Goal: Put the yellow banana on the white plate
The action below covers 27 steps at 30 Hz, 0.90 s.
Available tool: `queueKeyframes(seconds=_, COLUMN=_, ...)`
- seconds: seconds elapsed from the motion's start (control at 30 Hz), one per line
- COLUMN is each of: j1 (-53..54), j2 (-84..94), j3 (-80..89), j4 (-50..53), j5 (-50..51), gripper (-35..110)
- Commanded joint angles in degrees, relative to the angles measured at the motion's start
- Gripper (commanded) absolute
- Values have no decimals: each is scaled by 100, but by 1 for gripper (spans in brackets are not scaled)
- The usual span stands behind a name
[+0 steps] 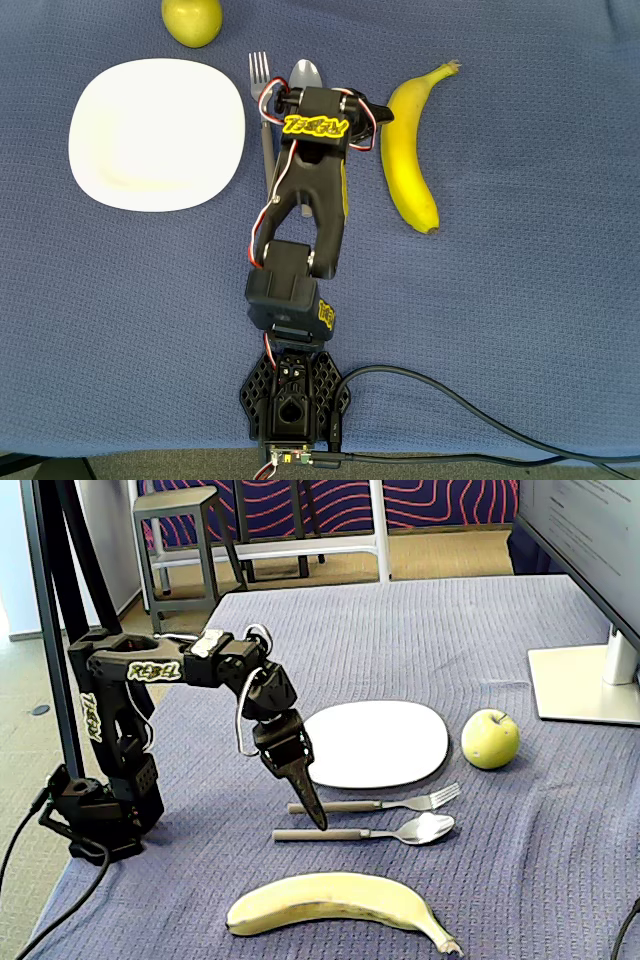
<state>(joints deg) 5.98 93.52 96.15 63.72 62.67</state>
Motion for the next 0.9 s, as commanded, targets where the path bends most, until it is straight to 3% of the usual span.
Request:
queueKeyframes(seconds=0.0, j1=308, j2=-316, j3=-598, j4=88, j5=272, gripper=34)
queueKeyframes(seconds=0.87, j1=1345, j2=-2083, j3=-1591, j4=53, j5=53, gripper=32)
